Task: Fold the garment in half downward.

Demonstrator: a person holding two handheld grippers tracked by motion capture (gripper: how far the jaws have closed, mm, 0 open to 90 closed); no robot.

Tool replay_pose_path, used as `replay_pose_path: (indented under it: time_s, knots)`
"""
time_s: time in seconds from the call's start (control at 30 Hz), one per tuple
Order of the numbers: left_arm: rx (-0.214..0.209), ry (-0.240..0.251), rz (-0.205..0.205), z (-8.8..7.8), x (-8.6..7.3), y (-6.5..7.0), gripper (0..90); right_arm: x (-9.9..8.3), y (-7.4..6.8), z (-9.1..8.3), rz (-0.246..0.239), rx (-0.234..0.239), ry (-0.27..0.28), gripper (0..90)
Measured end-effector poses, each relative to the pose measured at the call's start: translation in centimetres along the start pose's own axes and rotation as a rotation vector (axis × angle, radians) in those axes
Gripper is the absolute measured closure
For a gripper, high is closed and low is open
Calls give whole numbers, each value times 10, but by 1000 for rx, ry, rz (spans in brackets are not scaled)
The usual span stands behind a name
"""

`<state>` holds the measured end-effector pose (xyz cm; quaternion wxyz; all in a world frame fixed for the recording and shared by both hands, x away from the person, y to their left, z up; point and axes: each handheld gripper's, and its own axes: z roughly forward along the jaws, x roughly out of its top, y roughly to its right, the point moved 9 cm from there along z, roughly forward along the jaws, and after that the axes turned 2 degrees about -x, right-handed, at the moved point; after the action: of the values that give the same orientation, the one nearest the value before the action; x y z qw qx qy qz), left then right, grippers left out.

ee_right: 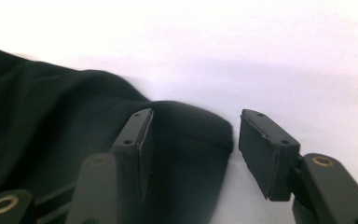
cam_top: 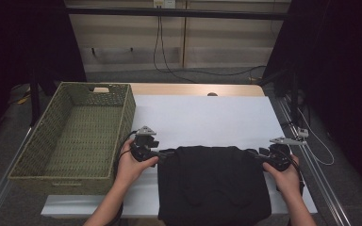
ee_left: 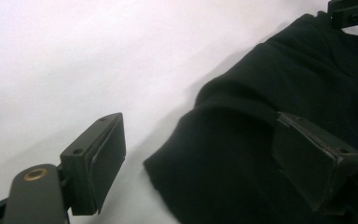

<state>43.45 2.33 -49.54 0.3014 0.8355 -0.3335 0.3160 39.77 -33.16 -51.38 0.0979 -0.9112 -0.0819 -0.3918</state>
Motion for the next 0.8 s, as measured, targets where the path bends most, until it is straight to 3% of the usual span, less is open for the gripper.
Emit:
replay_pose_path:
  time_s: [0.03, 0.13, 0.2, 0.27, 0.33, 0.43, 0.8]
  knots:
    - [5, -1, 5, 0, -1, -1, 181, -3, -1, 2, -4, 2, -15, 531]
    - [12, -1, 16, 0, -1, -1, 196, -4, -5, 4, -51, -16, 13, 562]
    - [18, 0, 18, 1, -1, -1, 211, -5, -4, 3, -66, -23, 14, 675]
    - [20, -2, 15, 2, -1, -2, 225, -6, -6, 3, -49, 19, 17, 761]
    - [20, -8, -1, 3, -3, -3, 246, -7, -9, 2, -65, 39, 14, 809]
    - [45, -10, -8, 3, -3, -7, 260, -9, -14, 0, -86, 42, 11, 829]
    - [72, -43, -29, 6, -12, -13, 359, -6, -6, -5, -16, 60, 51, 837]
